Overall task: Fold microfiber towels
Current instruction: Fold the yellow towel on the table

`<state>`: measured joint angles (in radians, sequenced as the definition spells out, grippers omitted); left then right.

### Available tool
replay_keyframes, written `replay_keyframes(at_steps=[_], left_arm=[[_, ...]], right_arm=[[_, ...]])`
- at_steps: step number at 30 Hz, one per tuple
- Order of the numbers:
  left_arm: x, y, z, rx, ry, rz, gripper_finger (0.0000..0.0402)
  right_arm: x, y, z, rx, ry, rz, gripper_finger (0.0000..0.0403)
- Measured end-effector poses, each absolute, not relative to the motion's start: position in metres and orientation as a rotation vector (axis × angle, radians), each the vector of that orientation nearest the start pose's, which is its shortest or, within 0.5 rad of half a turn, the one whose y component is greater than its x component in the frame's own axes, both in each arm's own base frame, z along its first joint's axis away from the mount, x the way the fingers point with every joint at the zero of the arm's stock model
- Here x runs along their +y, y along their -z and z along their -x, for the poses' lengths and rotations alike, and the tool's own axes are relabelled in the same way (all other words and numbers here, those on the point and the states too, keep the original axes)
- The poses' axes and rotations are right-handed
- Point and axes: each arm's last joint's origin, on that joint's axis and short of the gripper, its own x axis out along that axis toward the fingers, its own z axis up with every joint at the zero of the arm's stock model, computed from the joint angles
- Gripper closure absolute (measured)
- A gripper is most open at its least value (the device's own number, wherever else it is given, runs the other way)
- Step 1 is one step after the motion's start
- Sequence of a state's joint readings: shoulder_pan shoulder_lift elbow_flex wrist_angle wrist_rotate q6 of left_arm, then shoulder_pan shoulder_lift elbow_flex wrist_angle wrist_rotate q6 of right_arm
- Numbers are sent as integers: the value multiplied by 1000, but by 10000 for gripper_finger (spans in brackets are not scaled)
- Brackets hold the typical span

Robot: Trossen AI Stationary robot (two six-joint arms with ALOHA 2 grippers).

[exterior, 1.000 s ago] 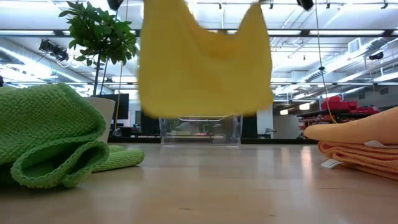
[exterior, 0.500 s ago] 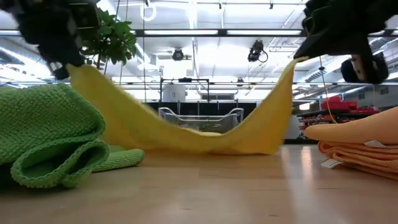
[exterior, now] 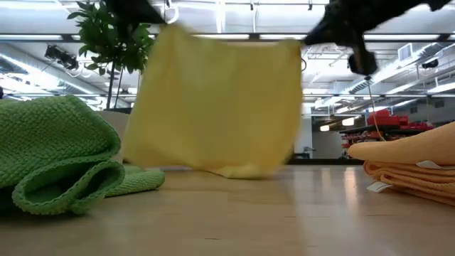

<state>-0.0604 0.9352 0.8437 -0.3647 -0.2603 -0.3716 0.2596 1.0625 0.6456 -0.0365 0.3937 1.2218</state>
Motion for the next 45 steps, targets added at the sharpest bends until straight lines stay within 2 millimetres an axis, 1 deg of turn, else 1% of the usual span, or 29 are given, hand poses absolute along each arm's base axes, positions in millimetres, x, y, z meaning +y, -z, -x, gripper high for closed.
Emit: replay_keyframes(at_steps=[4,6,8,10,12,14,15,16,18,20,22,24,26,29,30,32,35,37,39,41,45], left_arm=[[16,-359,-194,346,-332,193,398],[22,-380,-189,325,-340,166,398],[24,-396,-182,316,-330,148,397],[24,-403,-178,324,-323,144,397],[20,-400,-176,366,-289,157,398],[14,-390,-177,430,-242,197,398],[9,-381,-179,466,-220,221,398],[3,-368,-182,502,-196,244,398],[-12,-333,-189,564,-149,282,397],[-27,-290,-194,608,-113,340,398],[-42,-251,-194,602,-68,415,398],[-51,-216,-191,602,-47,507,398],[-55,-188,-182,628,-60,601,396],[-55,-168,-175,633,-105,716,395],[-54,-163,-173,647,-121,731,395],[-52,-161,-173,645,-145,747,397],[-48,-166,-176,620,-166,741,394],[-45,-174,-181,589,-164,750,382],[-46,-185,-187,561,-122,768,362],[-46,-196,-191,557,-57,739,337],[-45,-218,-199,542,36,707,280]], right_arm=[[11,-288,-200,168,350,-967,402],[0,-310,-191,142,343,-914,402],[-4,-332,-185,138,332,-857,402],[-3,-352,-185,150,306,-812,402],[2,-359,-188,220,287,-788,402],[13,-353,-197,332,276,-769,402],[20,-344,-202,399,276,-765,402],[28,-330,-207,472,289,-762,402],[45,-293,-217,616,329,-771,402],[60,-253,-221,726,379,-821,402],[73,-214,-222,809,425,-902,402],[83,-185,-222,866,443,-970,402],[92,-170,-224,869,431,-1029,402],[100,-159,-228,904,430,-1040,402],[101,-158,-230,912,427,-1041,402],[102,-160,-233,911,417,-1044,402],[100,-165,-236,896,408,-1047,402],[98,-172,-240,877,384,-1047,402],[95,-179,-240,878,342,-1042,401],[93,-185,-241,874,306,-1045,395],[85,-197,-237,889,246,-1073,366]])
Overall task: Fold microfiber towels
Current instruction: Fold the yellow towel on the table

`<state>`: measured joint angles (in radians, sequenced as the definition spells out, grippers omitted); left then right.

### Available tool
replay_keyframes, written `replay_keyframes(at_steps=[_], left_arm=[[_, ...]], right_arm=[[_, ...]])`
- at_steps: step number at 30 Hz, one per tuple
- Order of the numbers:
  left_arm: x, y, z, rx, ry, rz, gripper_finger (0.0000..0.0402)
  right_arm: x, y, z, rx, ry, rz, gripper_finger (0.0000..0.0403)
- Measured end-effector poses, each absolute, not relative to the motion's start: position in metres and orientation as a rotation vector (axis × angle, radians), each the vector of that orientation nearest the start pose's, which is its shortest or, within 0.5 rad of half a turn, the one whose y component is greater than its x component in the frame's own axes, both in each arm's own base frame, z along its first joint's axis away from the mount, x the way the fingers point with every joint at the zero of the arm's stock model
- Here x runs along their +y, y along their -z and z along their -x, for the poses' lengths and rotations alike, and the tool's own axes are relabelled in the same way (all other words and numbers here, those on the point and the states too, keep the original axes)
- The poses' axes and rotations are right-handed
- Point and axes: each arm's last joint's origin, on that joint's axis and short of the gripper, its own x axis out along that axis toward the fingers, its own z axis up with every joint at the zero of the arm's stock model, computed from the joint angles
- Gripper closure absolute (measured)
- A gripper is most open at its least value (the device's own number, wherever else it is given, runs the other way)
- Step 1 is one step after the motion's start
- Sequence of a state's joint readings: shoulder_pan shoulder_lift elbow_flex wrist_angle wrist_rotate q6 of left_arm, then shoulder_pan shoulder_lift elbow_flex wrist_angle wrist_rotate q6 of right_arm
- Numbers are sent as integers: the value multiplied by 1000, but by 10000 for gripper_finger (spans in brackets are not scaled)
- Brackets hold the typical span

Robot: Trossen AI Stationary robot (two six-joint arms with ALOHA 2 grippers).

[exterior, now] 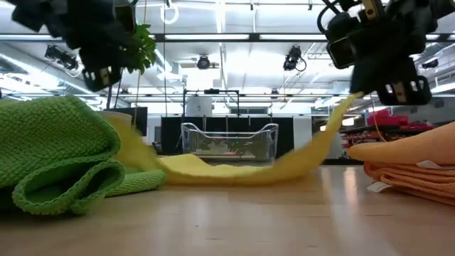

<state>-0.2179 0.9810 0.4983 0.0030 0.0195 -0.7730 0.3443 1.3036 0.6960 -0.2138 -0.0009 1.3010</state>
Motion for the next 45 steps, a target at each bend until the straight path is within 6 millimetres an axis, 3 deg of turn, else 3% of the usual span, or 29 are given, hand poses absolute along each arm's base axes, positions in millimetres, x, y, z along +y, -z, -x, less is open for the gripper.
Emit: replay_keyframes(at_steps=[3,6,9,13,18,23,31,35,40,45], left_arm=[[-37,-231,-201,611,51,619,241],[-23,-239,-197,707,-78,492,218],[-1,-229,-197,808,-201,314,219],[30,-203,-207,900,-276,203,252],[68,-167,-218,1006,-442,328,296],[92,-144,-228,993,-401,493,291],[99,-136,-235,952,-410,553,221],[92,-125,-242,985,-400,573,215],[89,-118,-244,1006,-454,584,257],[87,-126,-239,1002,-467,569,379]], right_arm=[[80,-204,-230,914,233,-1082,339],[75,-211,-220,915,256,-1093,316],[68,-220,-215,822,330,-1113,301],[60,-226,-217,638,460,-1130,300],[55,-221,-223,626,508,-1135,311],[50,-218,-225,656,496,-1097,315],[39,-216,-225,722,448,-989,315],[31,-218,-226,732,426,-936,315],[20,-219,-226,740,402,-875,315],[11,-219,-226,737,402,-818,315]])
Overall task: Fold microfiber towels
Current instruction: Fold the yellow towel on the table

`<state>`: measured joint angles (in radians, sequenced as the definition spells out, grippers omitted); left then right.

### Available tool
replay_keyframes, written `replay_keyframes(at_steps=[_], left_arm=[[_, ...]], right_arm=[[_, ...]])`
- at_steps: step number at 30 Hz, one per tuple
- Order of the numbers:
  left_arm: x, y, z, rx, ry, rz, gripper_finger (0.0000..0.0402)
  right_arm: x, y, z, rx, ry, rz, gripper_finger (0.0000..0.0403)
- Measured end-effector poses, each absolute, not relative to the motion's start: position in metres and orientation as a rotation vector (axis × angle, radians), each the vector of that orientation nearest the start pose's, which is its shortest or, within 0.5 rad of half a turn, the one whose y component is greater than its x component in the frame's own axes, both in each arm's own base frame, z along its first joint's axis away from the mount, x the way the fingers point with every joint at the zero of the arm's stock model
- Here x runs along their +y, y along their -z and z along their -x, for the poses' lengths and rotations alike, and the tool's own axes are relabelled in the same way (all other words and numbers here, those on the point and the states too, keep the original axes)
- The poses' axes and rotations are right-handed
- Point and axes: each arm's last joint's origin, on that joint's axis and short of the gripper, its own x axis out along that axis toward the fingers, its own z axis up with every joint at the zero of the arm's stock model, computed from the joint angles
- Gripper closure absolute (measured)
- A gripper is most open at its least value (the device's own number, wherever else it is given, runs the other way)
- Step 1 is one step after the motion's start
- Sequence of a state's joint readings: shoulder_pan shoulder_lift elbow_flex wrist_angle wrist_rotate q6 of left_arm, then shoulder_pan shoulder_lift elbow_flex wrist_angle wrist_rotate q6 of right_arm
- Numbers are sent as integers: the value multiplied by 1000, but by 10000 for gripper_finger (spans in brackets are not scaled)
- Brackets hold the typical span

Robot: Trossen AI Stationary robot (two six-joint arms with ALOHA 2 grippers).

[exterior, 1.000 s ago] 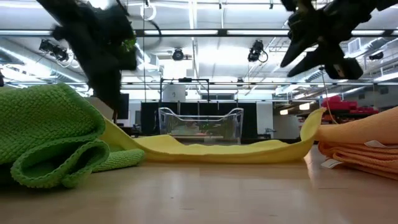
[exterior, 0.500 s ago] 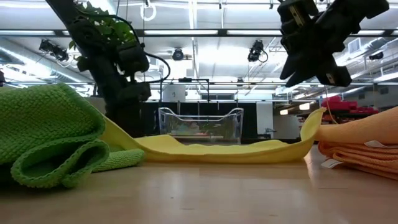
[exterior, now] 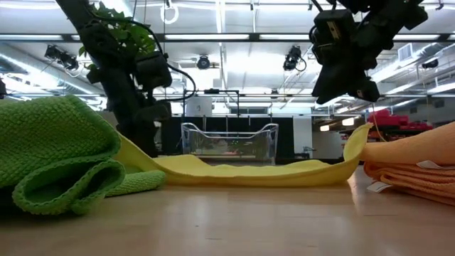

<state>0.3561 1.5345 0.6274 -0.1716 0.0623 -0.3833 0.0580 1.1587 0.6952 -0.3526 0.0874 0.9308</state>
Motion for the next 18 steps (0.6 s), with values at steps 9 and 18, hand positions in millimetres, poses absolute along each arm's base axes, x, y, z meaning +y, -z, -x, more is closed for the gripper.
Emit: replay_keyframes(at_steps=[9,18], left_arm=[[94,-174,-244,1102,-496,343,393],[123,-233,-261,1069,-651,121,370]], right_arm=[[4,-215,-228,757,422,-751,319],[-45,-184,-236,867,595,-767,331]])
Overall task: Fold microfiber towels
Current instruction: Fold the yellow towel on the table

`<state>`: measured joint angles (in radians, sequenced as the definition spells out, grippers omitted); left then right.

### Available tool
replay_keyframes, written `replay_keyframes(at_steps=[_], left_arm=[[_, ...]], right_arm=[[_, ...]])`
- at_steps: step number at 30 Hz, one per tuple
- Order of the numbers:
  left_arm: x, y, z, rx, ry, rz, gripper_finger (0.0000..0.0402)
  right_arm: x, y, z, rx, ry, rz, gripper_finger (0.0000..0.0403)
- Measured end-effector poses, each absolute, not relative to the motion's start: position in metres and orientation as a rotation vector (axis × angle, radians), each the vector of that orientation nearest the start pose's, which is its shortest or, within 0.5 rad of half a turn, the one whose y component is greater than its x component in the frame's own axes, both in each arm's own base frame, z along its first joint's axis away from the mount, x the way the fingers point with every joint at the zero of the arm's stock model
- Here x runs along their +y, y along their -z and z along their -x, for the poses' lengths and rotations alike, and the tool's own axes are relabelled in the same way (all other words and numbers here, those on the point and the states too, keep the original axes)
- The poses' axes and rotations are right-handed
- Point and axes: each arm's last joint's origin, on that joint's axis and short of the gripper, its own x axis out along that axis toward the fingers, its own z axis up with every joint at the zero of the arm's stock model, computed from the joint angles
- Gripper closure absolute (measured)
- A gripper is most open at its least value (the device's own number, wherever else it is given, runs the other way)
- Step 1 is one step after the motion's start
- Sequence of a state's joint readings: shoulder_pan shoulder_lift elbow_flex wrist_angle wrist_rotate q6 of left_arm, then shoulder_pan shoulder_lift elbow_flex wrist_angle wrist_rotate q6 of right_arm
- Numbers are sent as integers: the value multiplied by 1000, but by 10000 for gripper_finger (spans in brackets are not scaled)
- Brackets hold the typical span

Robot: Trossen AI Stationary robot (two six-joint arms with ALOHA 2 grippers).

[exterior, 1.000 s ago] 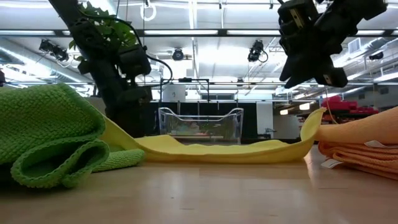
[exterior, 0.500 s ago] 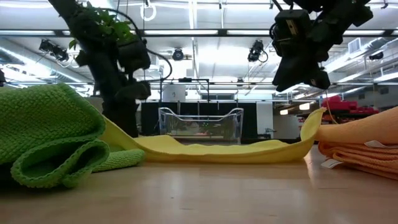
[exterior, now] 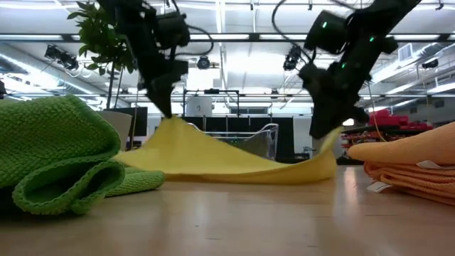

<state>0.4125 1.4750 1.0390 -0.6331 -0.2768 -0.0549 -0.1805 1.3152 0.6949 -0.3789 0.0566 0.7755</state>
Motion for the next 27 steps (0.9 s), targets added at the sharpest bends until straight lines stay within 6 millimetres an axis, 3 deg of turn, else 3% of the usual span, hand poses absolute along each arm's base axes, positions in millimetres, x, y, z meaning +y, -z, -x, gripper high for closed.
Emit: replay_keyframes(at_steps=[6,8,10,13,18,21,24,27], left_arm=[[116,-276,-269,995,-726,310,297],[104,-278,-275,963,-665,412,278],[84,-268,-283,952,-585,456,267],[49,-237,-295,914,-510,505,271],[5,-185,-291,950,-488,573,343],[-2,-159,-277,1063,-520,554,390],[0,-144,-264,1121,-558,549,387],[9,-133,-254,1159,-581,524,390]], right_arm=[[-72,-177,-235,911,515,-639,305],[-76,-178,-236,897,474,-575,307],[-79,-177,-241,872,436,-548,327],[-81,-163,-247,910,427,-548,381],[-86,-133,-258,974,456,-550,398],[-86,-123,-261,1001,487,-578,399],[-73,-123,-261,1041,490,-612,400],[-46,-130,-259,1074,448,-654,400]])
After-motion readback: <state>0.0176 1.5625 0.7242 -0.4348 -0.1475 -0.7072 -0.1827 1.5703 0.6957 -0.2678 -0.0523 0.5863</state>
